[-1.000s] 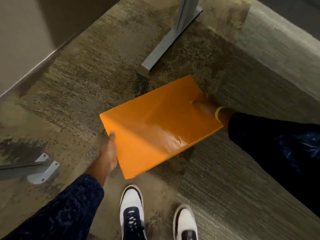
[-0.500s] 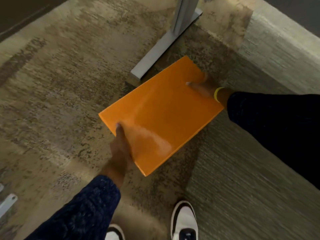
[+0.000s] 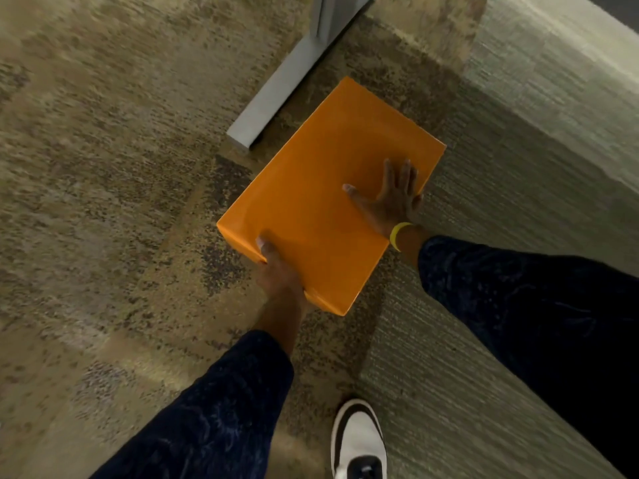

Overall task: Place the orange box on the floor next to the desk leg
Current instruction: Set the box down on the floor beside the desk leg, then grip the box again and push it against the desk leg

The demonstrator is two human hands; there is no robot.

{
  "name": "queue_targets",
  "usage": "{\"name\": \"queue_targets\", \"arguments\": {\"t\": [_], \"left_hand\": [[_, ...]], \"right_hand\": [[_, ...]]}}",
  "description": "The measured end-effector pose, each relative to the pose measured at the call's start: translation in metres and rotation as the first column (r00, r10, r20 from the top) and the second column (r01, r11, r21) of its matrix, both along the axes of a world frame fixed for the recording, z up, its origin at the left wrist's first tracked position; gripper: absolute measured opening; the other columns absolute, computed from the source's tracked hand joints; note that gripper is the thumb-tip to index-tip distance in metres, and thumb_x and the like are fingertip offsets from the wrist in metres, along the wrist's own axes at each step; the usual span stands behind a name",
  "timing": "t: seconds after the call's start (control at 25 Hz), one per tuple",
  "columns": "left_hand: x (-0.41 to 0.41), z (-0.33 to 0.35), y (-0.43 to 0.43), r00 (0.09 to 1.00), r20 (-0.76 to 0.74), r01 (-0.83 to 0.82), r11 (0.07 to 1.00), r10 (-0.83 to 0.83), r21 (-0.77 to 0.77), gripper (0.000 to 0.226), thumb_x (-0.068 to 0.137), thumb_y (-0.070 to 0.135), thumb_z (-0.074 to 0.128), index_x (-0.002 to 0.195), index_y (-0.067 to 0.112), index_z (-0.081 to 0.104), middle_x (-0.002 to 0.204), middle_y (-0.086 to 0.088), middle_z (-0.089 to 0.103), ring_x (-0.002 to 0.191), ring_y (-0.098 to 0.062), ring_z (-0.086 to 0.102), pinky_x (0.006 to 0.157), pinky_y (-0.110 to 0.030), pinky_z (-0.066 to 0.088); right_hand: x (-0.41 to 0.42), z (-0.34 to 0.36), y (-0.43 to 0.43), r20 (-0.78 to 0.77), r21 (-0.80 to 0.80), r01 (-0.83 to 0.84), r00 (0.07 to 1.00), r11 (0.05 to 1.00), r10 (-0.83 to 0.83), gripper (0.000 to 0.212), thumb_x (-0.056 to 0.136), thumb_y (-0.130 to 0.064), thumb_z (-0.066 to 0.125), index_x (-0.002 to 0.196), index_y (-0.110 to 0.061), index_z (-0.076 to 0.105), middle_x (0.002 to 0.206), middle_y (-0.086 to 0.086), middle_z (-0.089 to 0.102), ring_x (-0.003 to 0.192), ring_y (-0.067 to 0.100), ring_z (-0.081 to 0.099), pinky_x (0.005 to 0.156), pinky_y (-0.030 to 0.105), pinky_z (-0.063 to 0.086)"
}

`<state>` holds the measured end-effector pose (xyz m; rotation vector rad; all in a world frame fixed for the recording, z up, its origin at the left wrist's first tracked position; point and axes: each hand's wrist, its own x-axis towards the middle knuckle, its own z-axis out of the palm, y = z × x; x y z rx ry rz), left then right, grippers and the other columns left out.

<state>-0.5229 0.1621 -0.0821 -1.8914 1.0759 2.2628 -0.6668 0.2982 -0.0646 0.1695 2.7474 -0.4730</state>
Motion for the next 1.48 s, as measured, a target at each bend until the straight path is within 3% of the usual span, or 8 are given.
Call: {"name": "queue_targets", "arguments": {"t": [0.2,0.32,0.4,0.48,0.56,0.64,0.72,1.48], "left_hand": [[0.007,-0.007,0.006,0.993,-0.039,0.117,0.992,-0.115,0.048,0.068,0.095,0.062,0.038,0.142,0.013,0.044,0.125,-0.011,0.062,0.096,-0.025,0.062,0.094,-0.050,0.052],[0.016,-0.010,-0.008,0.920,0.133,0.390,0.892,-0.368,-0.228,0.061,0.089,0.068,0.046,0.096,0.011,0.067,0.093,-0.007,0.070,0.075,-0.020,0.065,0.064,-0.029,0.050],[0.024,-0.005,-0.023,0.774,0.381,0.630,0.674,-0.506,-0.385,0.069,0.080,0.076,0.052,0.086,0.008,0.066,0.094,-0.013,0.069,0.074,-0.023,0.064,0.059,-0.028,0.046],[0.033,0.001,-0.040,0.687,0.519,0.726,0.447,-0.508,-0.522,0.093,0.073,0.075,0.061,0.126,0.000,0.048,0.130,-0.022,0.051,0.111,-0.035,0.057,0.086,-0.042,0.052],[0.036,0.004,-0.057,0.542,0.588,0.753,0.036,-0.601,-0.657,0.098,0.079,0.068,0.060,0.149,0.011,0.023,0.155,-0.021,0.025,0.141,-0.042,0.031,0.113,-0.053,0.035],[0.031,0.007,-0.071,0.279,0.669,0.681,-0.349,-0.689,-0.644,0.089,0.088,0.064,0.049,0.158,0.022,0.014,0.167,-0.016,0.008,0.153,-0.039,0.008,0.122,-0.056,0.014],[0.025,0.011,-0.079,0.099,0.707,0.645,-0.496,-0.700,-0.581,0.087,0.090,0.067,0.041,0.159,0.024,0.011,0.169,-0.013,0.001,0.155,-0.036,-0.001,0.123,-0.059,0.009],[0.115,0.143,-0.113,-0.189,0.863,0.481,-0.811,-0.468,-0.334,0.097,0.084,0.080,0.026,0.159,0.024,0.001,0.169,-0.010,-0.008,0.156,-0.030,-0.004,0.123,-0.059,0.002]], "right_hand": [[0.004,-0.004,0.007,0.006,0.028,-0.080,0.997,0.996,0.080,0.115,0.072,-0.086,0.050,0.159,-0.028,0.002,0.167,0.009,-0.016,0.153,0.028,-0.018,0.120,0.058,-0.007],[0.006,-0.003,0.006,-0.018,0.043,-0.105,0.994,0.994,0.106,0.105,0.080,-0.080,0.048,0.159,-0.026,0.004,0.168,0.011,-0.011,0.154,0.030,-0.013,0.124,0.054,-0.004],[0.014,-0.005,0.001,-0.038,0.049,-0.139,0.989,0.989,0.141,0.098,0.086,-0.074,0.046,0.159,-0.023,0.005,0.168,0.012,-0.008,0.154,0.031,-0.011,0.124,0.052,-0.002],[0.025,-0.005,-0.003,-0.038,0.066,-0.167,0.985,0.984,0.170,0.095,0.088,-0.071,0.045,0.159,-0.022,0.005,0.168,0.012,-0.008,0.154,0.032,-0.009,0.125,0.051,0.001],[0.031,-0.004,-0.004,-0.018,0.067,-0.187,0.982,0.980,0.189,0.096,0.088,-0.071,0.045,0.159,-0.022,0.004,0.168,0.012,-0.007,0.155,0.032,-0.008,0.125,0.052,0.003],[0.039,-0.002,-0.004,0.004,0.081,-0.222,0.975,0.972,0.223,0.097,0.087,-0.071,0.047,0.159,-0.022,0.004,0.168,0.012,-0.007,0.155,0.032,-0.007,0.124,0.053,0.006],[0.046,0.000,-0.003,0.027,0.081,-0.253,0.967,0.964,0.252,0.097,0.087,-0.071,0.048,0.159,-0.023,0.005,0.168,0.012,-0.006,0.155,0.032,-0.006,0.124,0.054,0.009],[0.237,0.097,-0.020,0.124,0.003,-0.179,0.976,0.984,0.177,0.099,0.085,-0.067,0.055,0.159,-0.025,0.004,0.169,0.006,-0.005,0.155,0.029,-0.003,0.123,0.055,0.013]]}}
